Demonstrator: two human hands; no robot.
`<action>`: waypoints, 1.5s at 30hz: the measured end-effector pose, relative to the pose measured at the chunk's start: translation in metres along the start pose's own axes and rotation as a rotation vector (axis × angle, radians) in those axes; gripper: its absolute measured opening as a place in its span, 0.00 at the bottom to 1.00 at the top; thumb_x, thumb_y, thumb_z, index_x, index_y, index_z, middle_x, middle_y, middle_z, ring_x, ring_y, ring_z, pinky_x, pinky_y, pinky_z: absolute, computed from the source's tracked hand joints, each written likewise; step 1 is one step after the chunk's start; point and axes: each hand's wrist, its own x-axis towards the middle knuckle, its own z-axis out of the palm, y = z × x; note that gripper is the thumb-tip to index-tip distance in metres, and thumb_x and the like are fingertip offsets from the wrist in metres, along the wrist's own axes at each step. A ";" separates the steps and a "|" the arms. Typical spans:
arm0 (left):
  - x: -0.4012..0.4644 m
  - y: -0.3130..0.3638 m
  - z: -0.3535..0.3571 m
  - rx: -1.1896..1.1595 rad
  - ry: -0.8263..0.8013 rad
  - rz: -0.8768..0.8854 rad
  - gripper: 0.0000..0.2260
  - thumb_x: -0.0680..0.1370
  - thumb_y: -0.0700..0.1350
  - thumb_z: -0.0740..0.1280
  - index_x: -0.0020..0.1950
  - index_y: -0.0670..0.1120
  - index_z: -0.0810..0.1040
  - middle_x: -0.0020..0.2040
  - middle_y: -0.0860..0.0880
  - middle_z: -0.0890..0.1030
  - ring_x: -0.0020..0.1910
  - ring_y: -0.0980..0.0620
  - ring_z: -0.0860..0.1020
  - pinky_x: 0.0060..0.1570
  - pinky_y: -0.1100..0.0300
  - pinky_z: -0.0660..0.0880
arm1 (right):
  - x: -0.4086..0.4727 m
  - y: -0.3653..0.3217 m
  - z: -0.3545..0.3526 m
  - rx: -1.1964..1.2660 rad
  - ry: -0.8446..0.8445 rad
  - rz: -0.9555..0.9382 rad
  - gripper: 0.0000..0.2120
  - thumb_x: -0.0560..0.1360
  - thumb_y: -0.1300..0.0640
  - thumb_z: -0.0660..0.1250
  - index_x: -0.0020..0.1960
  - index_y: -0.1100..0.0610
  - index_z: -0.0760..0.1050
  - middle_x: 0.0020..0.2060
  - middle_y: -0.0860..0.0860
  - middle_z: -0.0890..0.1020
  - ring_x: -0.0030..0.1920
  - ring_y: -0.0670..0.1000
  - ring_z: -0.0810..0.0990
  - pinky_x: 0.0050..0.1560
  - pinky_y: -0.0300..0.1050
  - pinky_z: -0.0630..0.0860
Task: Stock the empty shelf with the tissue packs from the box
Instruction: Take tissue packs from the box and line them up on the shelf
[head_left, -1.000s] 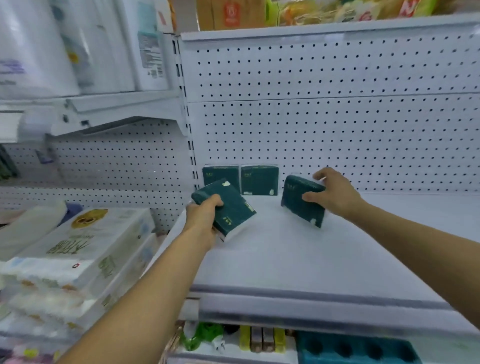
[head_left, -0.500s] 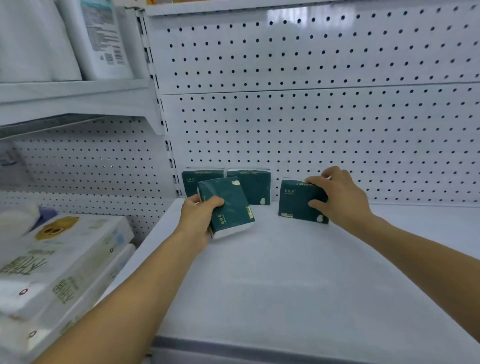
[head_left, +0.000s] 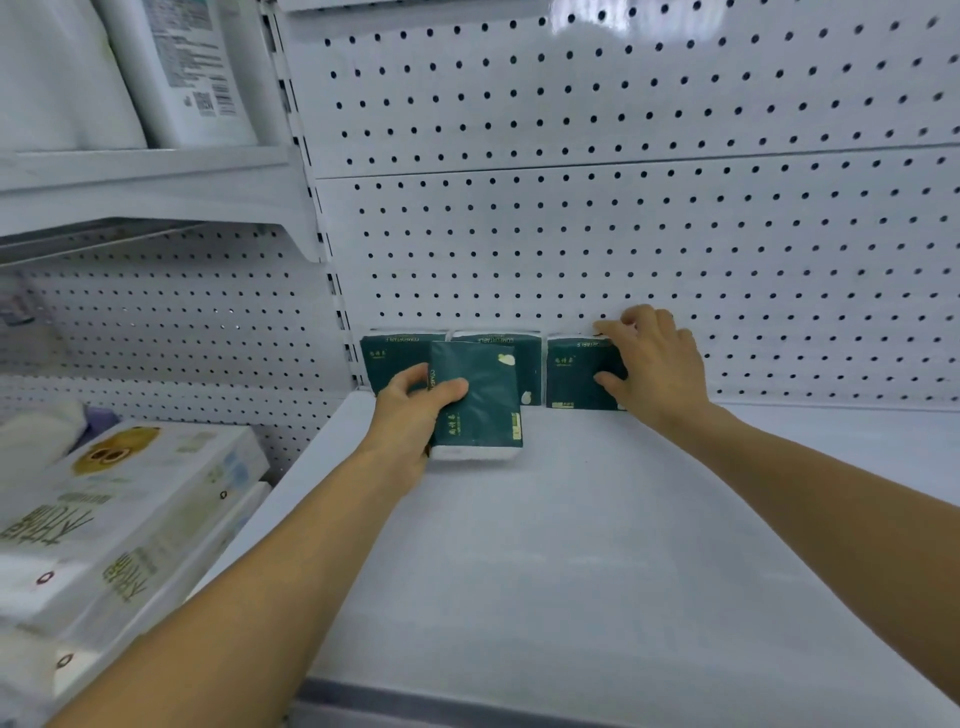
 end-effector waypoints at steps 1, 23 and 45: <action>-0.001 0.001 0.001 0.028 -0.020 0.014 0.26 0.73 0.39 0.74 0.69 0.47 0.71 0.53 0.47 0.84 0.51 0.46 0.84 0.55 0.47 0.80 | -0.002 -0.004 -0.005 0.051 0.042 0.002 0.27 0.73 0.48 0.71 0.69 0.53 0.70 0.63 0.55 0.71 0.62 0.57 0.69 0.56 0.54 0.69; 0.035 -0.024 0.079 1.342 -0.149 1.002 0.34 0.74 0.55 0.72 0.77 0.52 0.61 0.76 0.52 0.65 0.75 0.50 0.62 0.75 0.49 0.57 | -0.080 0.112 -0.046 0.937 -0.086 0.522 0.10 0.71 0.61 0.75 0.50 0.54 0.80 0.45 0.49 0.84 0.46 0.49 0.79 0.47 0.41 0.76; 0.087 -0.051 0.086 1.711 -0.073 1.441 0.41 0.65 0.48 0.80 0.74 0.49 0.65 0.71 0.49 0.71 0.68 0.48 0.69 0.70 0.41 0.63 | -0.042 0.111 -0.007 0.802 0.054 0.564 0.13 0.71 0.57 0.75 0.52 0.56 0.74 0.45 0.49 0.80 0.41 0.45 0.76 0.39 0.34 0.72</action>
